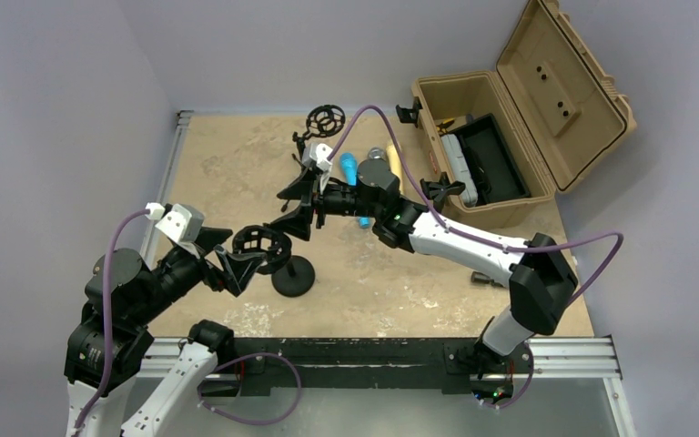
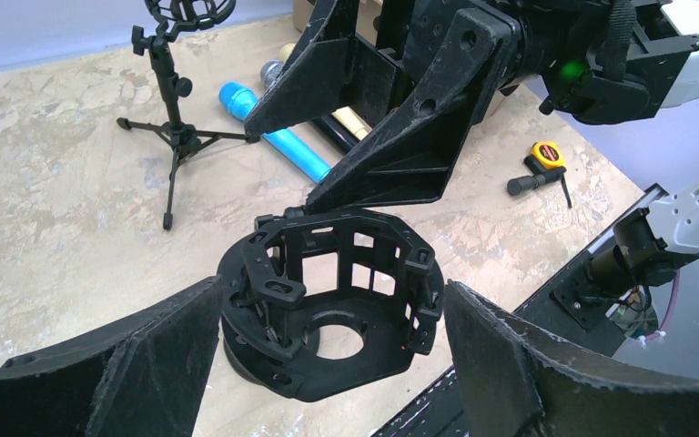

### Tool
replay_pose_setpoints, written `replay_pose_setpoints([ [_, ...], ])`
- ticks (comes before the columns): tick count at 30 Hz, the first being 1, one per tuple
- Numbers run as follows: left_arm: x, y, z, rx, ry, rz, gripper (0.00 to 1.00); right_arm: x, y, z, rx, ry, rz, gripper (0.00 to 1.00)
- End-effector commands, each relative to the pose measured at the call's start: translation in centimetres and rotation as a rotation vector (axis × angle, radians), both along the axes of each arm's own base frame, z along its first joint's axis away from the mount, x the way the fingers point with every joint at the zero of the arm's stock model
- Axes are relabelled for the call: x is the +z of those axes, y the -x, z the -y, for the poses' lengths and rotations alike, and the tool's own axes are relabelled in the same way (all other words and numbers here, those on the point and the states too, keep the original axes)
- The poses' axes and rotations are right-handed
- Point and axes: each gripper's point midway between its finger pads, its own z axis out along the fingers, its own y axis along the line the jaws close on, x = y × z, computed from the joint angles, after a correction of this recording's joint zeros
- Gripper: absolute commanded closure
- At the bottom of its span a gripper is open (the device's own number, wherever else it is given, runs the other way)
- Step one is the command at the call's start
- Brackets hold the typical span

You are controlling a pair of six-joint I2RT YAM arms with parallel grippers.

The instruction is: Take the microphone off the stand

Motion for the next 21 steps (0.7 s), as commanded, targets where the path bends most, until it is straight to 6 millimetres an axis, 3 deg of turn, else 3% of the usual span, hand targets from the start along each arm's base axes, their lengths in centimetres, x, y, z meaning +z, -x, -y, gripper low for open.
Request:
replay_pose_setpoints([
  [1,0.7,-0.1,0.1,-0.009,0.001,0.032,0.12,3.2,0.5,0.4,0.010,-0.059,0.063,0.27],
  [5,0.7,-0.2,0.2,-0.014,0.003,0.028,0.12,1.7,0.4,0.0,0.017,-0.038,0.050,0.27],
  [12,0.8,-0.2,0.3,-0.015,0.006,0.028,0.12,1.1,-0.1,-0.7,0.026,-0.036,0.052,0.28],
  [21,1.2,0.0,-0.5,0.021,0.003,0.054,0.12,-3.5,-1.0,-1.2,-0.001,0.036,0.005,0.28],
])
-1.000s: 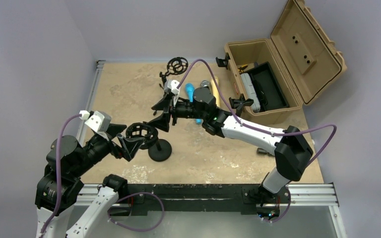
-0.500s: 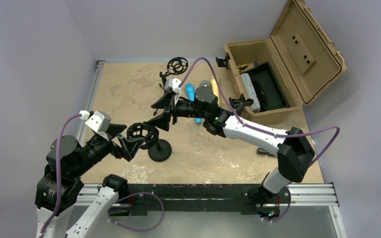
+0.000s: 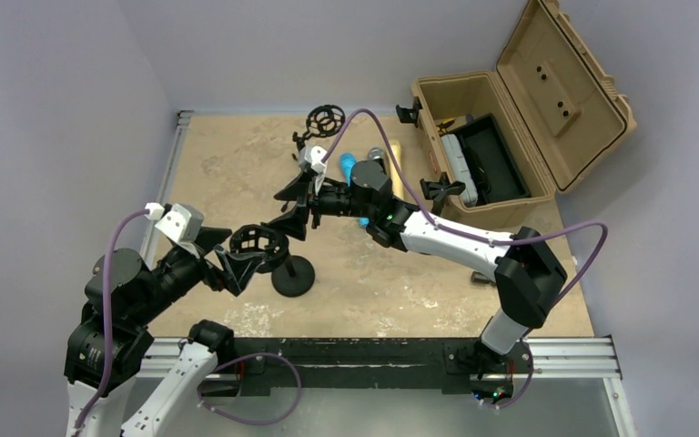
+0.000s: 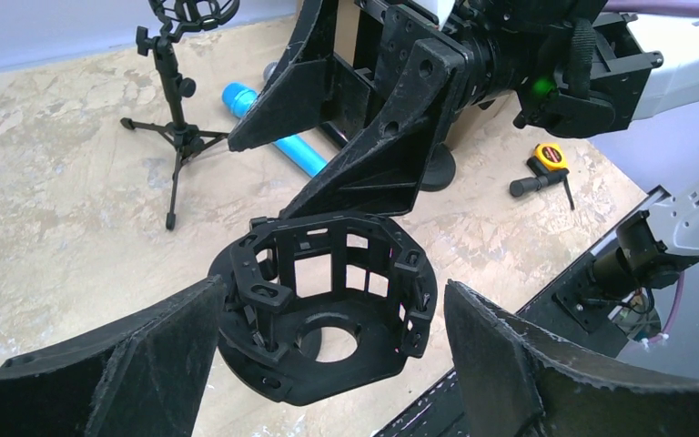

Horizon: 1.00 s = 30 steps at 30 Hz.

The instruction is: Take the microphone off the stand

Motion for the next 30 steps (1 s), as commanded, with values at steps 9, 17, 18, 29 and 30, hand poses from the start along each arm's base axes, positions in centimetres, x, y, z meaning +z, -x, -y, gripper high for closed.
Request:
replay_pose_setpoints([
  [9,2.0,0.2,-2.1,0.104,0.003,0.100,0.12,-6.1,-0.8,0.8,-0.067,0.112,-0.035,0.29],
  [17,2.5,0.2,-3.3,0.178,0.017,0.136,0.11,-9.7,-0.7,1.7,-0.099,0.168,-0.072,0.29],
  [18,2.6,0.2,-3.4,0.182,0.017,0.138,0.11,-10.2,-0.7,1.8,-0.103,0.176,-0.077,0.30],
  [29,2.4,0.0,-3.5,0.194,0.020,0.137,0.11,-14.2,-2.1,3.5,-0.229,0.282,-0.115,0.30],
  [30,2.4,0.0,-3.5,0.193,0.021,0.136,0.11,-14.4,-2.1,3.6,-0.229,0.281,-0.117,0.30],
])
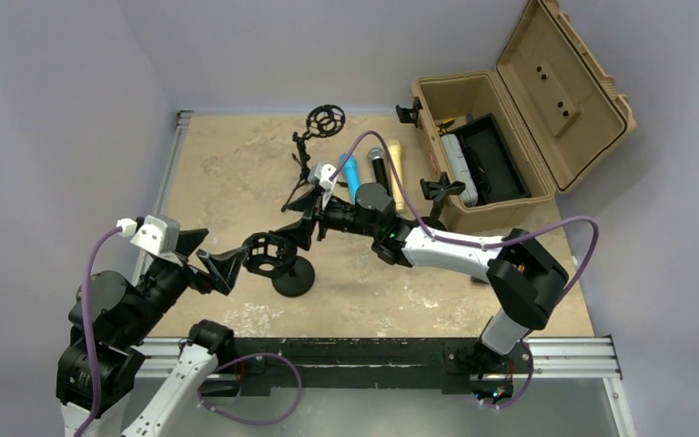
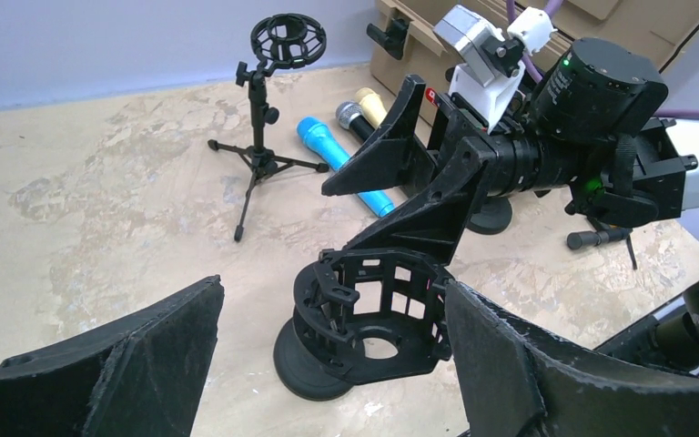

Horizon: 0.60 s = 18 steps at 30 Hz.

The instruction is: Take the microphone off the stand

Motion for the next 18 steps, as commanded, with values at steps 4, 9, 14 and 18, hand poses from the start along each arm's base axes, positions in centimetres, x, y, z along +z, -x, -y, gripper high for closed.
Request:
replay_pose_setpoints([
  [4,1.3,-0.2,0.0,0.001,0.014,0.044,0.11,-10.4,-0.5,1.6,-0.065,0.256,-0.131,0.30],
  [9,1.2,-0.1,0.1,-0.005,0.012,0.038,0.11,-11.9,-0.7,1.2,-0.069,0.270,-0.151,0.30],
  [14,1.1,-0.1,0.0,-0.001,0.010,0.037,0.11,-13.2,-0.6,1.8,-0.079,0.291,-0.170,0.31],
  [18,0.9,-0.3,0.3,-0.007,0.016,0.033,0.11,-12.7,-0.5,1.8,-0.080,0.279,-0.169,0.31],
])
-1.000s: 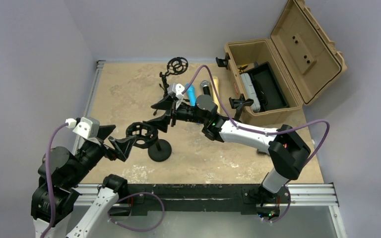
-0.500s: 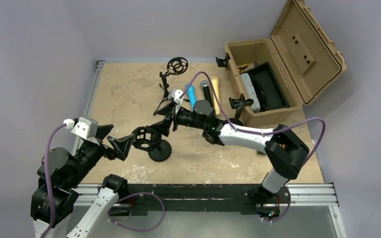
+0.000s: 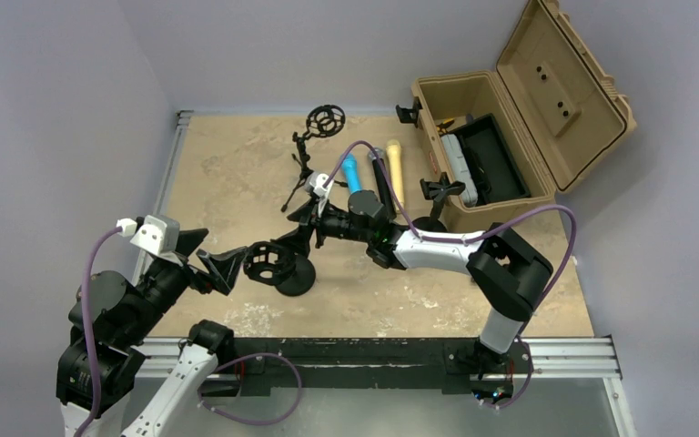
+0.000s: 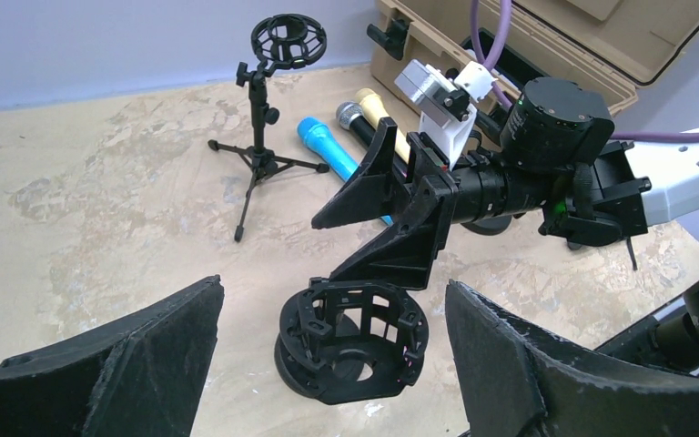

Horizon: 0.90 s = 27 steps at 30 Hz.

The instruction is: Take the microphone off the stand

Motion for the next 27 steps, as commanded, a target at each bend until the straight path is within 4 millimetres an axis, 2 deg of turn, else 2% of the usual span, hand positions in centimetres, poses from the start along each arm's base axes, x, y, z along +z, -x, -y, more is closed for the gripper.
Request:
replay_pose_setpoints([
  [1,0.9,-0.3,0.4,-0.013,0.018,0.031,0.11,-7.4,-0.4,2.3,-0.068,0.218,-0.087,0.31],
  [3,0.9,-0.4,0.5,-0.019,0.023,0.030,0.11,-5.9,-0.6,1.9,-0.069,0.190,-0.071,0.30],
  [6,0.8,-0.6,0.6,-0.019,0.024,0.025,0.11,-2.7,-1.4,1.3,-0.084,0.134,-0.035,0.29],
  [10,0.6,-0.8,0.6,-0.012,0.035,0.020,0.11,3.3,-3.1,1.2,-0.169,0.033,0.017,0.27],
  [15,0.4,-1.3,0.9,-0.006,0.072,0.021,0.11,10.5,-4.6,2.9,-0.297,-0.076,0.073,0.24],
  [20,0.6,-1.9,1.2,-0.002,0.100,0.023,0.11,15.6,-5.0,6.0,-0.406,-0.149,0.122,0.18],
  [23,1.0,-2.3,1.2,0.008,0.121,0.034,0.11,18.2,-5.5,9.1,-0.533,-0.190,0.136,0.17],
  [27,1.9,-3.0,1.2,0.023,0.158,0.075,0.11,20.9,-5.8,14.9,-0.757,-0.265,0.135,0.13],
])
